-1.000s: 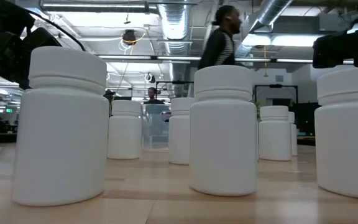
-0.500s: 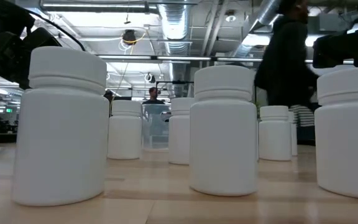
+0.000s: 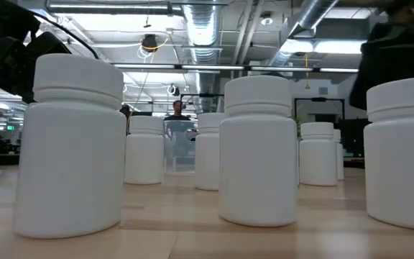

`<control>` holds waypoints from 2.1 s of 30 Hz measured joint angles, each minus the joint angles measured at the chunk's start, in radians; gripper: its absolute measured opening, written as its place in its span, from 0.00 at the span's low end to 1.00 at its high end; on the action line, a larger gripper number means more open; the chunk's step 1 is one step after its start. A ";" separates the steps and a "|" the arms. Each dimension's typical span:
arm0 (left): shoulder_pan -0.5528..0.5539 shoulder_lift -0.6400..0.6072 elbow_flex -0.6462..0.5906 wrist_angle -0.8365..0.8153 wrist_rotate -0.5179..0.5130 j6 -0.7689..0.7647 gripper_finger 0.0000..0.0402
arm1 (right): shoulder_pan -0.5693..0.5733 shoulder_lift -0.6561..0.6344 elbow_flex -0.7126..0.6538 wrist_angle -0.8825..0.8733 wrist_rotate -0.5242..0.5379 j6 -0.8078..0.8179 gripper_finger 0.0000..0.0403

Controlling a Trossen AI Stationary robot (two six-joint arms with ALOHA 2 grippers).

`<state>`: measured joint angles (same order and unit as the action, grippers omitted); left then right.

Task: Pick and place pill bottles into a basket
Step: Put the pill bottles into the container

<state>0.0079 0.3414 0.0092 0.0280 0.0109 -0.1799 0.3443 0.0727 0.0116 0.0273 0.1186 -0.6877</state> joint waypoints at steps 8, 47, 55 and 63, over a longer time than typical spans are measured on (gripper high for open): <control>0.000 0.000 0.000 0.000 0.000 0.000 0.53 | 0.002 0.000 0.000 -0.001 -0.010 0.006 0.32; 0.000 0.000 0.001 0.019 0.109 0.145 0.53 | 0.000 0.000 0.001 0.012 0.089 0.623 0.32; 0.000 0.000 0.007 0.024 0.257 0.232 0.53 | 0.000 0.000 0.021 -0.014 0.093 0.523 0.32; 0.000 0.000 0.007 0.025 0.115 0.241 0.53 | -0.025 0.000 0.103 -0.198 0.096 0.537 0.32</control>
<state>0.0079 0.3413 0.0166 0.0533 0.1259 0.0613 0.3196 0.0727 0.1142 -0.1709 0.2150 -0.1510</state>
